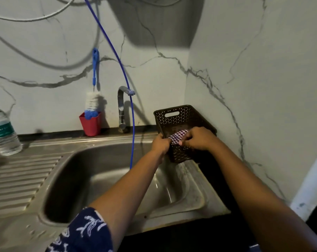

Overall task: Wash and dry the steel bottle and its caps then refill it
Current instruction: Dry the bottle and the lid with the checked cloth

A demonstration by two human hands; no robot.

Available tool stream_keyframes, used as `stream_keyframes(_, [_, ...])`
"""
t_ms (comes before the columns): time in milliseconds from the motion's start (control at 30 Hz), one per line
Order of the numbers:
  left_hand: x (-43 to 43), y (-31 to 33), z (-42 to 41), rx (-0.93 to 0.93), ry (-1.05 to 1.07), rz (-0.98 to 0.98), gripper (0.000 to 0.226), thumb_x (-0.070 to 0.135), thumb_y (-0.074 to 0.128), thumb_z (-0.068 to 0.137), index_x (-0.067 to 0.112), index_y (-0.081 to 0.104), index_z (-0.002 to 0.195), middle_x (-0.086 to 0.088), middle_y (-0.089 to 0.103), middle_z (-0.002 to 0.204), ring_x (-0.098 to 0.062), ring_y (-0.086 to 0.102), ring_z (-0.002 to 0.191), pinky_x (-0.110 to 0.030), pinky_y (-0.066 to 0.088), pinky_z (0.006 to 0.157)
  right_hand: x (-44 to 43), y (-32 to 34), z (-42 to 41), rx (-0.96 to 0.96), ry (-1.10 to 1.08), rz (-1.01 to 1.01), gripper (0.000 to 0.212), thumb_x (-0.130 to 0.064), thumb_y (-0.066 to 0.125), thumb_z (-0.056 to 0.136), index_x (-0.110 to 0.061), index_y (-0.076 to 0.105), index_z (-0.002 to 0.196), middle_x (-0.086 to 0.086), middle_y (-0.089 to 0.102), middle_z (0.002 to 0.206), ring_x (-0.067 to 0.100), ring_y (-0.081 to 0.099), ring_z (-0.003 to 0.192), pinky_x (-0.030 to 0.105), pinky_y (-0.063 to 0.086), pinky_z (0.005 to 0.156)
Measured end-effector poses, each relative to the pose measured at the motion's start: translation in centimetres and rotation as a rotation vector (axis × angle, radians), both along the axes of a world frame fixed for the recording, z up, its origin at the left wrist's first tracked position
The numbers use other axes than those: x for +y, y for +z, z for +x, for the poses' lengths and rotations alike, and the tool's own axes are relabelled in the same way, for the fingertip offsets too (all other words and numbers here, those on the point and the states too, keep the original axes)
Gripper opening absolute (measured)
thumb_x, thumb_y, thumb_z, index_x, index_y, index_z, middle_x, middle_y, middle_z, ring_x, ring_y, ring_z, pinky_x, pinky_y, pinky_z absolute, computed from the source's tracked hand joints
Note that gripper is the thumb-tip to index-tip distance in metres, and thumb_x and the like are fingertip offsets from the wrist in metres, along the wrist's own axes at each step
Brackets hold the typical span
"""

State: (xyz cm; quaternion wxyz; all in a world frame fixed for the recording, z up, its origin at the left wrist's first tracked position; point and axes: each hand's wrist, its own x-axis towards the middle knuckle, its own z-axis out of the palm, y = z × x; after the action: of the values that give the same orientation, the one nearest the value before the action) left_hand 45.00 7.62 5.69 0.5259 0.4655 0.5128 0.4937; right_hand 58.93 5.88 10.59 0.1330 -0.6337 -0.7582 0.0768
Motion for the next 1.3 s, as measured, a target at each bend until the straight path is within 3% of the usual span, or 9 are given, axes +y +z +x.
stream_keyframes(167, [-0.5, -1.3, 0.2, -0.037, 0.041, 0.065, 0.035, 0.009, 0.050, 0.094, 0.019, 0.053, 0.128, -0.007, 0.064, 0.118, -0.027, 0.061, 0.107, -0.049, 0.050, 0.094, 4.0, 2.3, -0.4, 0.262, -0.048, -0.175, 0.032, -0.028, 0.070, 0.083, -0.003, 0.069, 0.104, 0.010, 0.067, 0.090, 0.020, 0.061, 0.081, 0.024, 0.045, 0.072])
stream_keyframes(300, [-0.3, -1.7, 0.0, -0.041, 0.047, 0.087, 0.038, 0.008, 0.046, 0.096, 0.019, 0.049, 0.132, -0.007, 0.062, 0.120, -0.026, 0.059, 0.110, -0.049, 0.049, 0.096, 6.8, 1.1, -1.9, -0.120, -0.238, -0.227, 0.060, -0.026, 0.065, 0.087, 0.001, 0.042, 0.136, 0.018, 0.046, 0.138, 0.031, 0.048, 0.123, 0.036, 0.040, 0.102])
stream_keyframes(500, [0.1, -1.8, 0.0, -0.010, 0.025, 0.100, 0.037, 0.010, 0.046, 0.096, 0.019, 0.052, 0.132, -0.008, 0.063, 0.119, -0.025, 0.061, 0.106, -0.049, 0.052, 0.093, 7.8, 0.2, -2.7, -0.001, -0.326, -0.528, 0.061, -0.022, 0.058, 0.093, 0.004, 0.031, 0.141, 0.021, 0.037, 0.144, 0.034, 0.039, 0.129, 0.038, 0.035, 0.105])
stream_keyframes(667, [0.7, -0.9, 0.0, 0.063, -0.013, 0.104, 0.035, 0.014, 0.048, 0.095, 0.021, 0.053, 0.129, -0.008, 0.063, 0.120, -0.026, 0.060, 0.109, -0.048, 0.049, 0.096, 8.5, 0.0, -1.4, 0.397, -0.366, -0.396, 0.062, -0.012, 0.066, 0.084, 0.004, 0.038, 0.137, 0.023, 0.043, 0.139, 0.037, 0.045, 0.123, 0.042, 0.042, 0.100])
stream_keyframes(767, [2.2, -0.6, 0.1, 0.138, -0.010, 0.066, 0.032, 0.017, 0.047, 0.093, 0.017, 0.057, 0.124, -0.012, 0.064, 0.117, -0.031, 0.060, 0.108, -0.050, 0.049, 0.095, 9.3, 0.4, -0.5, 0.705, -0.375, -0.122, 0.044, -0.006, 0.066, 0.077, 0.002, 0.055, 0.119, 0.020, 0.059, 0.119, 0.033, 0.059, 0.103, 0.036, 0.053, 0.079])
stream_keyframes(933, [5.0, -0.3, 0.7, 0.195, 0.033, 0.018, 0.028, 0.018, 0.049, 0.092, 0.007, 0.061, 0.115, -0.018, 0.064, 0.117, -0.034, 0.061, 0.106, -0.050, 0.050, 0.094, 7.8, 1.4, 1.1, 1.053, -0.305, 0.111, 0.039, -0.005, 0.063, 0.078, -0.006, 0.048, 0.114, 0.014, 0.060, 0.110, 0.027, 0.062, 0.092, 0.036, 0.057, 0.072])
stream_keyframes(1033, [3.7, 0.7, 0.4, 0.085, 0.012, -0.012, 0.039, 0.034, 0.045, 0.099, 0.009, 0.054, 0.128, -0.017, 0.056, 0.132, -0.033, 0.054, 0.118, -0.047, 0.043, 0.103, 5.4, 1.4, 1.2, 1.189, -0.217, 0.130, 0.041, 0.000, 0.065, 0.079, -0.011, 0.048, 0.115, 0.006, 0.060, 0.102, 0.019, 0.061, 0.084, 0.025, 0.051, 0.060])
stream_keyframes(1167, [1.0, 2.8, -1.0, -0.137, -0.001, 0.027, 0.058, 0.050, 0.026, 0.101, 0.012, 0.040, 0.143, -0.010, 0.042, 0.147, -0.028, 0.038, 0.135, -0.038, 0.031, 0.107, 2.5, 0.5, 0.1, 1.271, -0.124, 0.105, 0.034, 0.001, 0.070, 0.076, -0.009, 0.061, 0.107, 0.009, 0.068, 0.100, 0.022, 0.067, 0.085, 0.029, 0.056, 0.071])
stream_keyframes(1300, [-1.6, 3.7, -3.9, -0.210, -0.048, 0.083, 0.048, 0.053, 0.050, 0.092, 0.013, 0.060, 0.116, -0.015, 0.066, 0.118, -0.025, 0.065, 0.100, -0.039, 0.052, 0.091, -0.5, -0.4, -4.8, 1.450, 0.053, -0.006, 0.020, 0.001, 0.070, 0.077, -0.009, 0.065, 0.094, 0.011, 0.070, 0.090, 0.021, 0.070, 0.076, 0.029, 0.058, 0.066])
